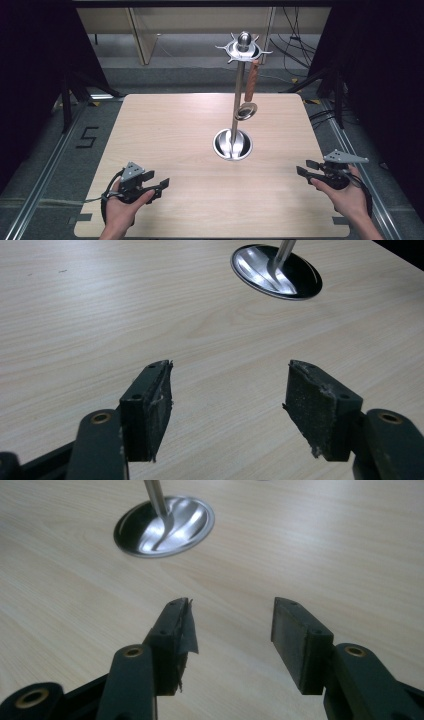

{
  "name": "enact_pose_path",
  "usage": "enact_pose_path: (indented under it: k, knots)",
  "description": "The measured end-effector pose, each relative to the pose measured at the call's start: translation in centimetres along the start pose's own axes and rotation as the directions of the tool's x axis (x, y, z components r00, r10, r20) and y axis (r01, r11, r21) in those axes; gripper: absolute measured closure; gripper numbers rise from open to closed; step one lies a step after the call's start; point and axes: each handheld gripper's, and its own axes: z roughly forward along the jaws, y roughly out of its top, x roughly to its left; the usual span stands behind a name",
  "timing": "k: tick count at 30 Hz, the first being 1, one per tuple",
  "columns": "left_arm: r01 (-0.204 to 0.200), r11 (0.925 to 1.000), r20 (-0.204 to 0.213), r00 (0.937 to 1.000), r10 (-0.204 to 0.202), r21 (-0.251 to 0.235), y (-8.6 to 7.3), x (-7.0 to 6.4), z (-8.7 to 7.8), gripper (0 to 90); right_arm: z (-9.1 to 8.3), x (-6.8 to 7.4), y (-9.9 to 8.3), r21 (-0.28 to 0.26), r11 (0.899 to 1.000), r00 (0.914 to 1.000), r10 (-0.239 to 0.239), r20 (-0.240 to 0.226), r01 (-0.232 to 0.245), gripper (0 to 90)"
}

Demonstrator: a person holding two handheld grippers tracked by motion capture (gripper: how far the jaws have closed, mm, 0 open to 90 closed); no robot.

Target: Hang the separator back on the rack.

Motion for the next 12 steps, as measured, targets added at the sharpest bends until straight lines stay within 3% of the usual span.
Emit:
enact_pose_path:
  k: [6,7,8,10,12]
  knots:
    - [-0.009,0.9999,0.015,0.9998,0.009,-0.005,0.1,0.0,0.1,34.5,0.3,-0.6,-1.3,0.024,0.999,0.9994,0.035,0.001,-0.035,52.0]
    - [-0.007,1.0000,0.010,0.9999,0.007,0.000,0.1,-0.1,0.0,34.5,0.3,-0.9,-1.3,0.007,1.000,0.9999,-0.003,0.011,0.003,52.0]
    - [-0.001,1.0000,0.013,0.9999,0.001,0.001,0.1,-0.1,0.1,34.5,0.3,-0.9,-1.3,0.004,1.000,0.9999,-0.001,0.013,0.001,52.0]
    - [-0.007,1.0000,0.016,0.9998,0.007,-0.002,0.1,-0.1,0.1,34.5,0.3,-0.7,-1.3,0.014,0.999,0.9992,0.041,-0.001,-0.041,52.0]
    - [0.008,0.9999,0.020,0.9998,-0.008,-0.009,0.1,-0.1,0.1,34.4,0.4,-0.8,-1.5,0.020,0.999,0.9992,0.041,-0.003,-0.041,52.0]
